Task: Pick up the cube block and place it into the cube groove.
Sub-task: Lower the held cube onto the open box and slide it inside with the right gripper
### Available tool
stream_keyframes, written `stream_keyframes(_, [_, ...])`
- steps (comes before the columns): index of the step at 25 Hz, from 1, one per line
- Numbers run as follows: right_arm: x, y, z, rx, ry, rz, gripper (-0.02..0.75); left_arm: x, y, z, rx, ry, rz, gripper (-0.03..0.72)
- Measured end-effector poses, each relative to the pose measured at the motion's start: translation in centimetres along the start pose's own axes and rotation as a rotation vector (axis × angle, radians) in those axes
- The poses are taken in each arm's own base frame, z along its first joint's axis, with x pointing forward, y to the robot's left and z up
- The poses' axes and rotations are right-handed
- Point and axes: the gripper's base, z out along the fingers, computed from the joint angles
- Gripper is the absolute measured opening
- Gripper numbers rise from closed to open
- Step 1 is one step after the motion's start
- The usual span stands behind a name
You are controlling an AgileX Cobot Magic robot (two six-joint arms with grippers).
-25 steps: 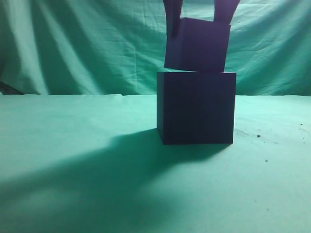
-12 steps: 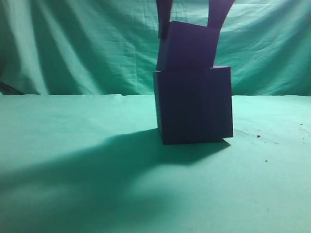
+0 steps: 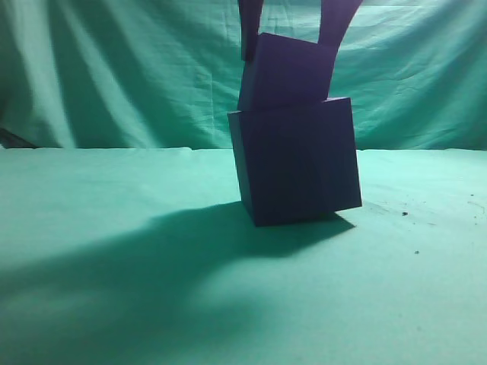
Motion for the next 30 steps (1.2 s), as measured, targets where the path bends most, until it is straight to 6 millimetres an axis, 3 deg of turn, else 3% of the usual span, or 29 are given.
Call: stream_keyframes(30, [0.00, -0.59, -0.16, 0.060, -0.010, -0.075, 0.415, 0.00, 0.00, 0.00, 0.000, 0.000, 0.000, 0.000])
